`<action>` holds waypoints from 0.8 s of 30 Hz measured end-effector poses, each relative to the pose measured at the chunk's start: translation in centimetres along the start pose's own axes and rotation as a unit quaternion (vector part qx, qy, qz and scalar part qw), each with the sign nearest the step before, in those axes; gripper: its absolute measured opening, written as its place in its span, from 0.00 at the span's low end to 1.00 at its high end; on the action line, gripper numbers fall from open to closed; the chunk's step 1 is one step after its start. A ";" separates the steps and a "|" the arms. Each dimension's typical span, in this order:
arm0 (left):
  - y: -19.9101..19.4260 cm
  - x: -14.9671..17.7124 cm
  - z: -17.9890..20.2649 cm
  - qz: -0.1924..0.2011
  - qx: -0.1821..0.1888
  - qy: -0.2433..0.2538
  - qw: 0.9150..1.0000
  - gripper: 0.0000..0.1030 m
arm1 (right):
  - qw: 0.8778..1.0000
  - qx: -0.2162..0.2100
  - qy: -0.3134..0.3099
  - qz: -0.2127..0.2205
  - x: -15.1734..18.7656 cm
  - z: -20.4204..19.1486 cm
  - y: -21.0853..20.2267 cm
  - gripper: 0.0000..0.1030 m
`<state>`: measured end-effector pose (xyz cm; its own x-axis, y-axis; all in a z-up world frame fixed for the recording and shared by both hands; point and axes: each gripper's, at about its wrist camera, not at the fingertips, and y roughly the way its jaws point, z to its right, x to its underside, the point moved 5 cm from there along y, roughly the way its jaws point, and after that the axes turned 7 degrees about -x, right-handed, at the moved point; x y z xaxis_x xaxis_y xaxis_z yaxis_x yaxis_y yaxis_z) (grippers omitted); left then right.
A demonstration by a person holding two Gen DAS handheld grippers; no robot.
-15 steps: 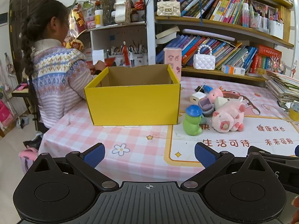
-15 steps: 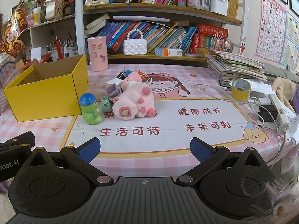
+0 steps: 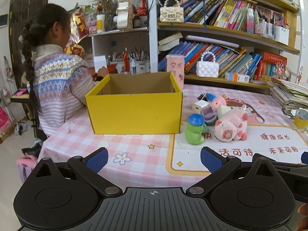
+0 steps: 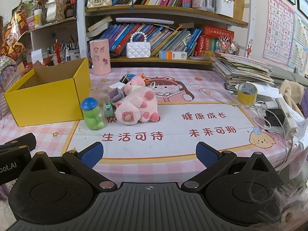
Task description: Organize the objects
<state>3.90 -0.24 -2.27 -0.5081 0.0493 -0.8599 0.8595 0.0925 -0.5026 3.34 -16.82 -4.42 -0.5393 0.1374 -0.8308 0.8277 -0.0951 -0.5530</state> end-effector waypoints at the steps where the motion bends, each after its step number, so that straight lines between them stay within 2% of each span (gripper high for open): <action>1: -0.1 -0.1 0.0 0.002 0.000 0.000 1.000 1.00 | 1.000 0.000 0.000 0.002 -0.1 0.0 -0.1 1.00; 13: 0.0 0.1 -0.1 -0.008 0.001 -0.001 1.000 1.00 | 1.000 -0.004 0.004 -0.008 0.1 0.1 -0.2 1.00; 24: 1.3 -0.2 0.9 -0.024 -0.010 -0.007 1.000 1.00 | 0.999 -0.016 0.001 -0.030 -0.6 0.6 1.6 1.00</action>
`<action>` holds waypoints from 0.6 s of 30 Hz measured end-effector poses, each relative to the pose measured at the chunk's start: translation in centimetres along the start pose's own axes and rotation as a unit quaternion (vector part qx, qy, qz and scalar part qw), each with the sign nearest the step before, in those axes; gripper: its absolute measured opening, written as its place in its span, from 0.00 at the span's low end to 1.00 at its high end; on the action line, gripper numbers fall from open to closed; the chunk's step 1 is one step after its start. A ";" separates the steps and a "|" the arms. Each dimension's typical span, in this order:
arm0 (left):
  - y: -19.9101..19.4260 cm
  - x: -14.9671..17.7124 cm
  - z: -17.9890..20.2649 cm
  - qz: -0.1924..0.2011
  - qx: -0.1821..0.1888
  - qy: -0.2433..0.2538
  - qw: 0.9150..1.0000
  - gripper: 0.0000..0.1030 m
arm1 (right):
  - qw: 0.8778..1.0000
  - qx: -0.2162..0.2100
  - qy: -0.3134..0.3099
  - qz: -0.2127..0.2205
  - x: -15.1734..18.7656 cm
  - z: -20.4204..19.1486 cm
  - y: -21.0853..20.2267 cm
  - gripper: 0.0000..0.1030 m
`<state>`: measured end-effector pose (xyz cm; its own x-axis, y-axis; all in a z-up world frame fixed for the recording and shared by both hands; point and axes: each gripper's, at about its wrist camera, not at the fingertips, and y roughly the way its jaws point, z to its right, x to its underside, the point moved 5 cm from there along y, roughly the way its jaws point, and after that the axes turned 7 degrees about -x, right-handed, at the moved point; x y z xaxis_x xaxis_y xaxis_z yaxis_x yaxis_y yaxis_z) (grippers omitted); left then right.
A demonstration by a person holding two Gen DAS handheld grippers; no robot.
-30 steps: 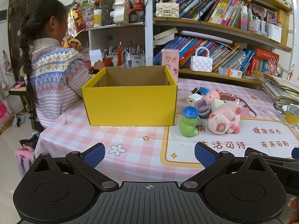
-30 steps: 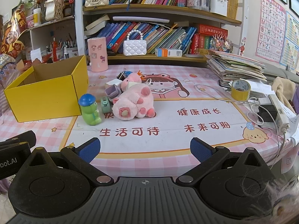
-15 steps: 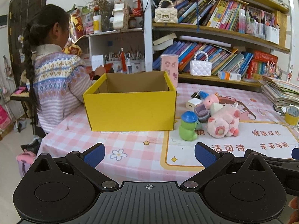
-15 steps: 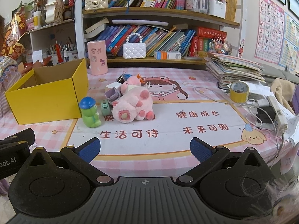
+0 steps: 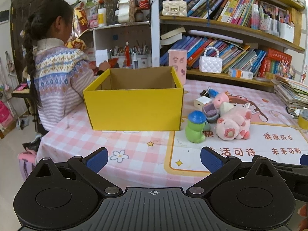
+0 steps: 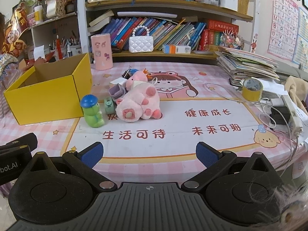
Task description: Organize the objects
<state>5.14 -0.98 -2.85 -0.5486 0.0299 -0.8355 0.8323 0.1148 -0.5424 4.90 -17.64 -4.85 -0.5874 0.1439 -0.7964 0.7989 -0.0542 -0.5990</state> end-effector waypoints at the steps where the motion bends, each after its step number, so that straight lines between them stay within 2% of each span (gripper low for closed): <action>1: 0.2 -0.1 0.1 -0.001 0.000 -0.002 1.000 1.00 | 1.000 -0.001 -0.002 -0.002 -0.1 0.1 0.2 1.00; 13: 2.8 -0.7 3.1 -0.028 -0.014 0.004 1.000 1.00 | 0.999 -0.020 0.001 -0.039 -1.9 2.3 4.4 1.00; 18: 4.7 -1.4 4.1 -0.046 -0.017 -0.012 0.999 1.00 | 0.998 -0.035 -0.004 -0.047 -3.1 3.2 6.4 1.00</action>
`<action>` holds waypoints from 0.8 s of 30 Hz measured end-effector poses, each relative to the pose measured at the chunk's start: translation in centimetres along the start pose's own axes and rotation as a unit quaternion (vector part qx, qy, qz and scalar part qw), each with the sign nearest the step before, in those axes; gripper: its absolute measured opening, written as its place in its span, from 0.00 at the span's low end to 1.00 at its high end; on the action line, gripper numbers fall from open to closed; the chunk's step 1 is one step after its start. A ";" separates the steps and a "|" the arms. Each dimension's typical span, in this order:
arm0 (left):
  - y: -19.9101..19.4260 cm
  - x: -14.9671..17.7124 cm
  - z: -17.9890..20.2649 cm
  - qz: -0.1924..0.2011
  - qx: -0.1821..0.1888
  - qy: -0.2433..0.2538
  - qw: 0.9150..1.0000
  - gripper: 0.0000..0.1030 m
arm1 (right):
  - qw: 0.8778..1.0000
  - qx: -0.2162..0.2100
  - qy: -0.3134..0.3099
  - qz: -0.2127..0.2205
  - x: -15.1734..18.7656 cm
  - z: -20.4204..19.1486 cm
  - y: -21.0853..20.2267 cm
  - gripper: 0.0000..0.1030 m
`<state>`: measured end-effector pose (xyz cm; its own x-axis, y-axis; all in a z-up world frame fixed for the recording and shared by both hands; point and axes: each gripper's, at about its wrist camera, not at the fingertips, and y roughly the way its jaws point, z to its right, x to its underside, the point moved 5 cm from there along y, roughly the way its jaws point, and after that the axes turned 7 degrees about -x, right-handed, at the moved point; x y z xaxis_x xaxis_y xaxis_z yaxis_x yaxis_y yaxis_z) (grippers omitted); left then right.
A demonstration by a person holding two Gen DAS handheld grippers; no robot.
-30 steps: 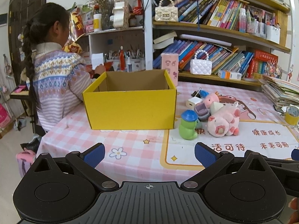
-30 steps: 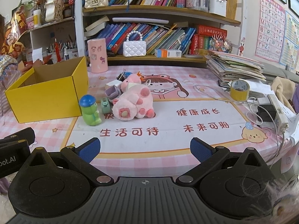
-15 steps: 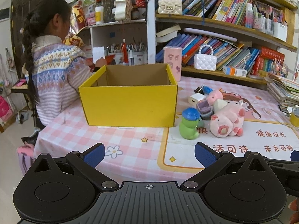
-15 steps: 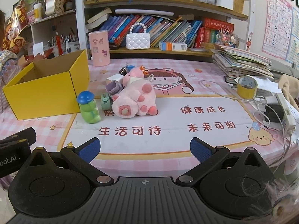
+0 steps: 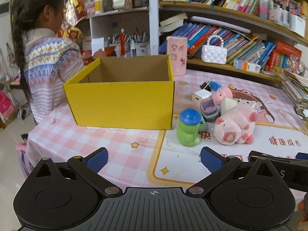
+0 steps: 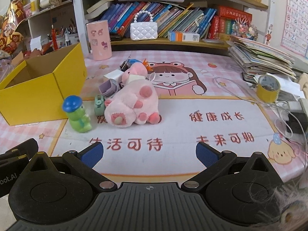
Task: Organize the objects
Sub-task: 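Grasp the pink plush pig with the right tool while the left tool grasps the blue-capped green figure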
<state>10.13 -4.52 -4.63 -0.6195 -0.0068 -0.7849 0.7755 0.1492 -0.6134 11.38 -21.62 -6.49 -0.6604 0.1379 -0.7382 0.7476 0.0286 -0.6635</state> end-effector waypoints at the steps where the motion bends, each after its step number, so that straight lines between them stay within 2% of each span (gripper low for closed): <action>1: 0.4 -0.2 0.1 -0.004 -0.001 -0.004 1.000 1.00 | 1.000 -0.006 -0.003 -0.002 -0.3 0.2 0.4 1.00; 6: 2.2 -0.9 1.0 -0.019 -0.003 -0.022 1.000 1.00 | 0.999 -0.033 -0.020 -0.018 -1.8 0.8 2.7 1.00; 11: 3.8 -1.0 1.2 -0.046 -0.015 -0.039 0.998 1.00 | 0.997 -0.069 -0.002 -0.023 -3.9 1.4 5.3 0.99; 20: 4.8 -1.9 1.6 -0.045 -0.052 -0.034 0.997 1.00 | 0.995 -0.098 -0.003 -0.026 -6.6 1.6 9.5 0.99; 24: 4.5 -2.5 1.7 -0.023 -0.051 -0.038 0.998 1.00 | 0.993 -0.107 -0.008 -0.040 -6.9 1.8 11.4 0.97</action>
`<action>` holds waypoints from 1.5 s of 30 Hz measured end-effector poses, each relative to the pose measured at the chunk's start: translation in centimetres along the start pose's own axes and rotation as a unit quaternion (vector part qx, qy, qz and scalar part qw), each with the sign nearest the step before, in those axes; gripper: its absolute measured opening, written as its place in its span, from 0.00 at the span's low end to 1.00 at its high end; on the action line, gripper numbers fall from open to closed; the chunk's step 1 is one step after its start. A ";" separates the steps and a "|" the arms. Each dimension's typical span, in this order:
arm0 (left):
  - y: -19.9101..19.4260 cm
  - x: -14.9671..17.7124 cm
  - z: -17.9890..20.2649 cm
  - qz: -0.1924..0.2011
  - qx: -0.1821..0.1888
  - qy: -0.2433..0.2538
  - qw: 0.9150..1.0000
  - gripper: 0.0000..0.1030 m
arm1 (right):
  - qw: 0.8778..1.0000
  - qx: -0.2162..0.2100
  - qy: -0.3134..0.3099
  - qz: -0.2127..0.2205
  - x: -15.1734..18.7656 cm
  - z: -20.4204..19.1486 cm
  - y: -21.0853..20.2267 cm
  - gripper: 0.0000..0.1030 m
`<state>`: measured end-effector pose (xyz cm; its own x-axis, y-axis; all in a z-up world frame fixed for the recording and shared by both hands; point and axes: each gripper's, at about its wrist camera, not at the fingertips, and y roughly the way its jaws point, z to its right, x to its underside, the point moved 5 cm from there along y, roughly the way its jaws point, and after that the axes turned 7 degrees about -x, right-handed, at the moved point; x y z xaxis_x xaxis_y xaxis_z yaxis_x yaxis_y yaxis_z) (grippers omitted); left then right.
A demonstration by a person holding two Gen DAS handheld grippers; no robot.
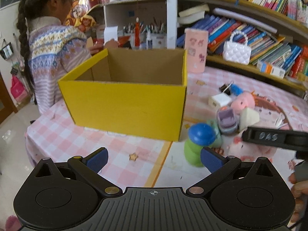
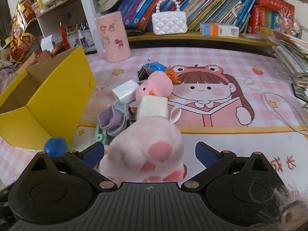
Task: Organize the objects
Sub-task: 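Grasp the pink plush pig with the right tool while the left tool grasps the blue-capped green figure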
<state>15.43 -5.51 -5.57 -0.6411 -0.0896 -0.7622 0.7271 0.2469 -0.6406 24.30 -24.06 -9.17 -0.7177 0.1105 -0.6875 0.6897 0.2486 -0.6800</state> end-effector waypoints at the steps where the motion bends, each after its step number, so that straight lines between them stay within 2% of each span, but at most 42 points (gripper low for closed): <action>1: -0.1 -0.1 0.1 0.003 0.006 -0.003 1.000 1.00 | 1.000 -0.007 0.001 -0.003 -0.1 0.1 0.3 0.97; 2: -0.1 -0.2 0.3 0.001 0.014 -0.005 1.000 1.00 | 1.000 -0.017 0.003 -0.003 -0.1 0.2 0.5 0.94; 3: 0.0 -0.3 0.5 -0.001 0.019 -0.005 1.000 1.00 | 1.000 -0.029 0.005 -0.004 -0.2 0.3 0.6 0.83; 4: 0.1 -0.4 0.8 -0.001 0.020 -0.003 1.000 1.00 | 0.999 -0.036 0.008 -0.006 -0.4 0.5 0.7 0.78; 6: 0.2 -0.6 1.5 -0.002 0.018 0.007 1.000 1.00 | 0.999 -0.041 0.010 -0.007 -0.9 0.8 0.4 0.60; 8: 0.4 -0.7 2.1 -0.003 0.021 0.015 1.000 1.00 | 0.999 -0.047 0.017 0.003 -1.3 1.4 -0.4 0.53; 12: 0.8 -0.7 3.3 -0.010 0.035 0.025 0.999 1.00 | 0.999 -0.022 0.011 0.040 -1.7 2.6 -2.7 0.53; 17: 1.5 -0.3 5.3 -0.022 0.043 0.043 0.998 0.98 | 0.997 -0.002 0.036 0.068 -2.0 4.9 -5.2 0.53; 22: 2.1 -0.1 6.6 -0.010 0.033 0.055 0.998 0.98 | 0.996 0.006 0.049 0.074 -1.9 6.6 -6.9 0.53; 28: 3.2 0.4 7.4 -0.014 0.021 0.060 0.998 0.95 | 0.997 0.004 0.034 0.076 -1.5 6.8 -7.7 0.53; 33: 4.5 0.6 8.0 -0.018 0.014 0.068 0.997 0.85 | 0.997 -0.004 0.015 0.074 -1.3 6.5 -7.9 0.53; 36: 5.7 0.6 8.1 -0.026 0.006 0.061 0.998 0.72 | 0.997 -0.006 0.009 0.073 -1.2 6.3 -7.9 0.53; 39: 6.7 0.6 7.9 -0.030 0.005 0.053 0.998 0.54 | 0.998 -0.008 0.005 0.070 -1.2 6.1 -7.8 0.53; 40: 6.9 0.7 8.0 -0.031 0.004 0.057 0.998 0.39 | 0.998 -0.009 0.002 0.069 -1.2 5.9 -7.8 0.53; 45: 6.1 0.9 7.4 -0.029 0.019 0.055 0.998 0.37 | 0.998 -0.012 -0.015 0.064 -1.0 5.0 -7.9 0.53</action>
<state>21.10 -11.19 -10.91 -0.7043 0.0051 -0.7099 0.6951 0.2080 -0.6881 20.04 -30.97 -4.43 -0.6203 0.1136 -0.7761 0.7727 0.2582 -0.5799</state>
